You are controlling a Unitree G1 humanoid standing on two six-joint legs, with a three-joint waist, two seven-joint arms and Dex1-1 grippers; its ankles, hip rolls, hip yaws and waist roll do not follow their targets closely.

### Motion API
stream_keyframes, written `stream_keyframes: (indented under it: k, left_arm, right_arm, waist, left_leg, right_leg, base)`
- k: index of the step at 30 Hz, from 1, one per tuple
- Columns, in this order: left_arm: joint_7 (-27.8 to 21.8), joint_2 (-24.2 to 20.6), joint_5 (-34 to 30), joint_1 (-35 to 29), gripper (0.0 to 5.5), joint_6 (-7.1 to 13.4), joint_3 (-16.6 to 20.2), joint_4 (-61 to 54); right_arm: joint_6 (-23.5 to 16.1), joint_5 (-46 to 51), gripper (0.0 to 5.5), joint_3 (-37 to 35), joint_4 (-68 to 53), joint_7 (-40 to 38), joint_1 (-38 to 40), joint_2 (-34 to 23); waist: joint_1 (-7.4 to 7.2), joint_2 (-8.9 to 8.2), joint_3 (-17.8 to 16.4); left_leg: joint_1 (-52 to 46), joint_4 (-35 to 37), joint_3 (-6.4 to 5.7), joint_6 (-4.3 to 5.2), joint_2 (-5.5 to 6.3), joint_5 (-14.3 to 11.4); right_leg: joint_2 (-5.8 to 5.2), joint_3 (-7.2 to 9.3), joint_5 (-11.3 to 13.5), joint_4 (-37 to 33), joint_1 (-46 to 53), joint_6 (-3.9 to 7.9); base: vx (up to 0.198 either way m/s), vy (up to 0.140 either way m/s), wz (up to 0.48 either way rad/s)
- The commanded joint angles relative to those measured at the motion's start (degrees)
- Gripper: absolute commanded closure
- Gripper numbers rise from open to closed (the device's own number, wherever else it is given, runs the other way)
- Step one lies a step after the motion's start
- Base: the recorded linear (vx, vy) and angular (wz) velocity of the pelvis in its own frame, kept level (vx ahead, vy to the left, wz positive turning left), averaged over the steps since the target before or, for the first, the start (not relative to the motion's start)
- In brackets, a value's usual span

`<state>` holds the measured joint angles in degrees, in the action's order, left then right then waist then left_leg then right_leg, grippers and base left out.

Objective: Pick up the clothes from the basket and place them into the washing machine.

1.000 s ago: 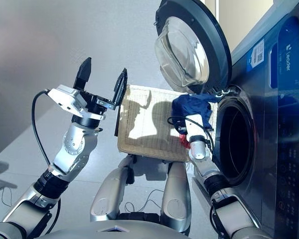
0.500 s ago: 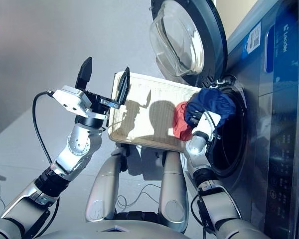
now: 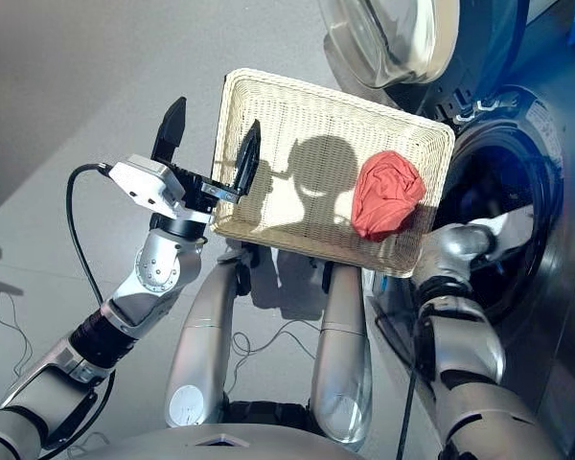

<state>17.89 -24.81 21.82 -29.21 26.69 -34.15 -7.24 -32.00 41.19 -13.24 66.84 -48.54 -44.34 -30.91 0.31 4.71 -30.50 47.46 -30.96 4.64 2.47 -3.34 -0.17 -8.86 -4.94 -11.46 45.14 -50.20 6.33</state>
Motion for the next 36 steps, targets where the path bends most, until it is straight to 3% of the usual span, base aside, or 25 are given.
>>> stream_keyframes:
  k: [1,9,10,14,18,22,27,31,36]
  left_arm:
    - [-0.1,0.2,0.3,-1.5,0.0,2.1,1.1,-4.2]
    - [0.1,-0.6,1.3,-1.3,0.0,2.1,2.5,-5.2]
    - [0.2,-0.7,1.4,-1.5,0.0,2.2,2.6,-5.3]
    - [0.6,-0.4,1.3,-2.0,0.0,2.4,3.1,-5.0]
    - [1.0,0.6,0.8,-2.1,0.0,2.5,3.9,-4.6]
    - [0.8,1.4,-0.4,-0.9,0.0,2.2,5.9,-4.1]
    - [-1.1,1.2,0.5,2.9,0.0,1.9,8.1,-4.6]
    - [-2.8,0.9,1.0,5.1,0.0,1.2,9.2,-5.5]
    - [-4.4,0.7,1.4,6.2,0.0,0.8,9.8,-6.8]
  right_arm:
    - [-4.8,9.1,5.5,-4.1,2.1,-0.5,0.6,-9.9]
    - [-5.4,13.6,5.5,-4.2,3.3,1.6,-1.3,-15.3]
    - [-5.7,14.6,0.0,-3.7,2.4,2.7,-1.7,-15.1]
    - [-5.9,16.3,0.0,-2.3,1.0,6.2,-1.7,-12.7]
    - [-5.1,14.0,0.0,1.8,-3.5,10.6,0.6,-6.8]
    - [-1.6,8.5,0.0,11.4,-15.9,19.8,10.2,1.9]
    - [0.7,0.6,0.0,20.7,-31.8,27.3,20.1,7.1]
    - [4.5,-2.7,0.0,27.9,-42.4,34.4,23.8,5.2]
    - [7.7,-7.0,0.0,34.0,-49.1,39.3,21.4,2.5]
  waist:
    - [-0.73,1.12,1.3]
    - [-0.98,1.01,1.4]
    - [-0.98,0.87,1.5]
    - [-1.04,0.43,1.3]
    - [-1.33,-0.24,0.8]
    - [-2.26,-1.78,0.7]
    - [-3.0,-3.3,0.7]
    - [-3.15,-4.05,0.7]
    - [-2.76,-4.19,0.7]
  left_leg:
    - [-2.3,-12.5,1.13,1.01,-1.11,-13.3]
    - [-1.4,-13.4,1.93,0.97,-1.44,-14.3]
    - [-1.4,-13.4,2.07,0.93,-1.46,-14.4]
    - [-1.7,-13.3,2.2,0.83,-1.68,-14.6]
    - [-2.4,-12.4,2.63,0.73,-1.87,-14.2]
    - [-3.0,-11.2,3.26,0.69,-2.14,-13.6]
    - [-3.1,-10.7,3.59,0.73,-2.36,-13.1]
    - [-2.7,-10.7,3.74,0.76,-2.64,-12.7]
    - [-2.6,-10.3,3.84,0.79,-2.75,-12.3]
  right_leg:
    - [1.35,0.32,3.4,-1.5,0.3,0.35]
    - [1.49,0.21,2.9,-0.9,-0.8,0.21]
    - [1.48,0.25,2.9,-0.9,-0.8,0.11]
    - [1.67,0.14,3.0,-1.1,-0.7,-0.05]
    - [1.85,0.21,3.5,-2.0,0.0,-0.31]
    - [2.23,0.24,4.2,-3.2,0.4,-0.6]
    - [2.62,-0.04,5.0,-4.1,0.6,-0.84]
    - [2.54,0.06,5.5,-4.4,0.3,-0.84]
    - [2.43,0.11,5.7,-4.7,0.0,-0.8]
  base:
    - [0.0,0.0,0.0]
    - [0.0,0.0,0.0]
    - [0.0,0.0,0.0]
    - [0.0,0.0,0.0]
    - [0.0,0.0,0.0]
    - [0.0,0.0,0.0]
    - [0.0,0.0,0.0]
    - [0.0,0.0,0.0]
    - [0.0,0.0,0.0]
